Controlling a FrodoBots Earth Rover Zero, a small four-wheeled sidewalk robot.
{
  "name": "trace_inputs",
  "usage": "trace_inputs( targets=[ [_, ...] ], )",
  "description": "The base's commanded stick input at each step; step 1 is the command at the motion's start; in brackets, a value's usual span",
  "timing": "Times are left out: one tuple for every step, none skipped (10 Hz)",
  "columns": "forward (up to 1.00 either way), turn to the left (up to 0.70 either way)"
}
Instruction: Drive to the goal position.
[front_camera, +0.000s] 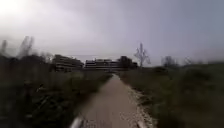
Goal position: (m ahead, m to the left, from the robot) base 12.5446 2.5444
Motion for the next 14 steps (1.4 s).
trace_inputs(
  targets=[
    [0.70, 0.00],
    [0.70, 0.00],
    [0.70, 0.00],
    [0.70, -0.03],
    [0.70, -0.34],
    [0.70, -0.33],
    [0.70, 0.00],
    [0.70, 0.00],
    [0.70, 0.00],
    [0.70, 0.00],
    [0.70, 0.00],
    [0.70, 0.00],
    [0.70, 0.00],
    [0.70, 0.00]
  ],
)
